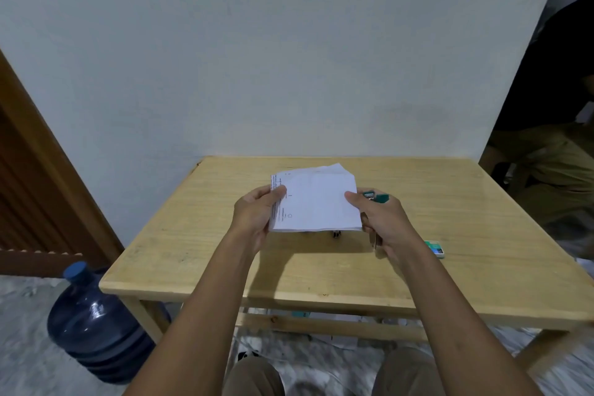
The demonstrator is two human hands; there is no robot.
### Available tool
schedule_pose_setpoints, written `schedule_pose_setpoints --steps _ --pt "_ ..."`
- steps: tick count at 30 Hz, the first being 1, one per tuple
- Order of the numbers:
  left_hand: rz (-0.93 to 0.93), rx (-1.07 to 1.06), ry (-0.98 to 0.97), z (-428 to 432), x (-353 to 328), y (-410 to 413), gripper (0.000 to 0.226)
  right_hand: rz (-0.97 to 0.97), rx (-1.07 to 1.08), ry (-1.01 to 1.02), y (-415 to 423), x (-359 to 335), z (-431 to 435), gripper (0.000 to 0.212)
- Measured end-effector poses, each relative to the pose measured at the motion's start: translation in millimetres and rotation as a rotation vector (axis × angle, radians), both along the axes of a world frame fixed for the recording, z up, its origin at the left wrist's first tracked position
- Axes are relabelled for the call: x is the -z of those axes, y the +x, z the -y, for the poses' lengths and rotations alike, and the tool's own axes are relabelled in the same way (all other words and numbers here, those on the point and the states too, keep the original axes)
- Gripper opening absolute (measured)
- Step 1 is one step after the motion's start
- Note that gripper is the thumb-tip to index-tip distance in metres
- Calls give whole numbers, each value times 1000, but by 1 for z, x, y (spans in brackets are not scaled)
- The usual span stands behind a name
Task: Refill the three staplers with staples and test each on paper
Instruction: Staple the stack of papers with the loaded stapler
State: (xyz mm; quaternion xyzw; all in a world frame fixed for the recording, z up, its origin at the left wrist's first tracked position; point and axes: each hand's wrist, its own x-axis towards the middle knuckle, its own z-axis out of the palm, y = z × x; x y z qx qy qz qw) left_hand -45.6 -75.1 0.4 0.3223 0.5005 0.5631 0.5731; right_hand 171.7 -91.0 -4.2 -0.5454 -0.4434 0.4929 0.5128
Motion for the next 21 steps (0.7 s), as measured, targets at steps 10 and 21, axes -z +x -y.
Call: schedule_pose_setpoints --steps 10,21 --pt "59 262 -26 12 3 13 37 -119 128 5 -2 4 2 8" --pt "143 216 61 23 10 48 32 -165 134 -5 -19 7 7 14"
